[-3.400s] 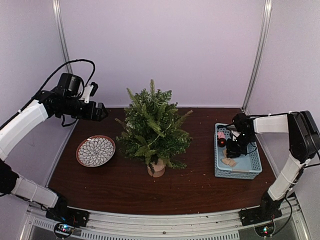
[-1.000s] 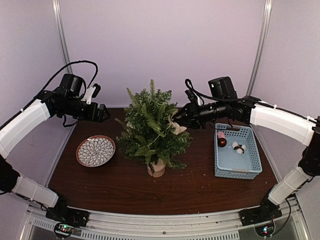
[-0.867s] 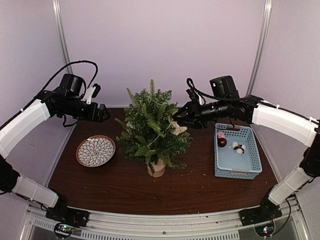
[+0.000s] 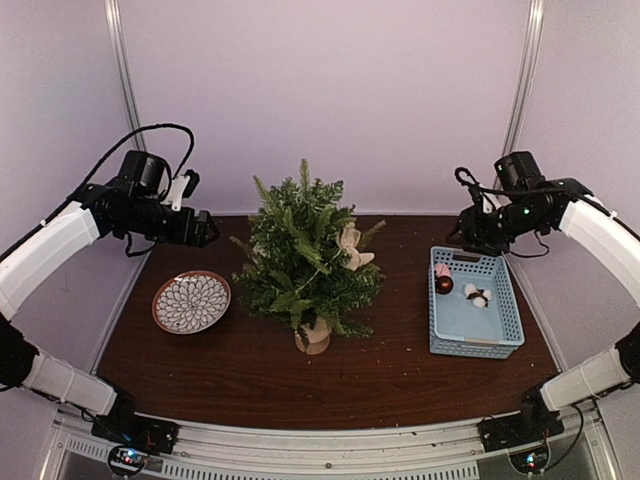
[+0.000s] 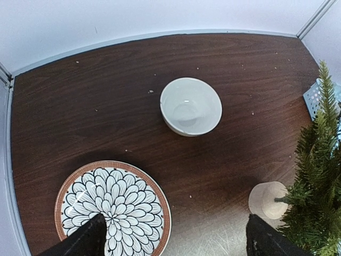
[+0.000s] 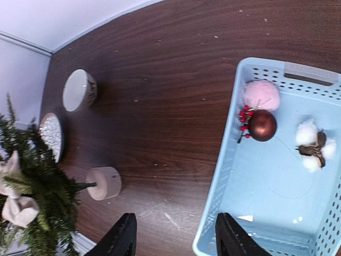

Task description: Decorate the small christmas tree

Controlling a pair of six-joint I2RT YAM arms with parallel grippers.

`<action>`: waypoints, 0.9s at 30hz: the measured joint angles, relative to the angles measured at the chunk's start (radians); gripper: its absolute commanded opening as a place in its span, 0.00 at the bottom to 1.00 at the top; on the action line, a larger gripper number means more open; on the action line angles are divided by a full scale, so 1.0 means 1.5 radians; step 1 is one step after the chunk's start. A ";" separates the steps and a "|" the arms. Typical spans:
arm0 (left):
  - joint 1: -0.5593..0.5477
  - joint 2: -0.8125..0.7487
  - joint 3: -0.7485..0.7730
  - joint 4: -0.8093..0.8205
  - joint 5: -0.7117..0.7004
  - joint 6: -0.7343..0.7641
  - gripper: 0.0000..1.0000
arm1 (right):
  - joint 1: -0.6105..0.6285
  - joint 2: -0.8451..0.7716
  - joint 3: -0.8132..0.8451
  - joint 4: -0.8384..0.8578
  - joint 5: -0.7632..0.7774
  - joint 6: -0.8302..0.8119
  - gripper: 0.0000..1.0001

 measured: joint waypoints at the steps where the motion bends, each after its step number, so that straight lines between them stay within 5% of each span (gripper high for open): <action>1: 0.000 0.000 0.000 0.000 0.000 0.000 0.90 | -0.007 0.008 -0.004 -0.007 0.011 -0.009 0.50; 7: 0.000 0.000 0.000 0.005 -0.003 0.000 0.90 | -0.047 0.083 -0.035 -0.020 0.077 -0.048 0.49; 15: 0.000 0.001 0.000 0.010 -0.003 0.000 0.90 | -0.049 0.193 -0.053 0.006 0.098 -0.069 0.62; 27: 0.000 0.000 -0.003 0.010 -0.005 0.001 0.90 | -0.053 0.316 -0.047 0.067 0.102 -0.077 0.59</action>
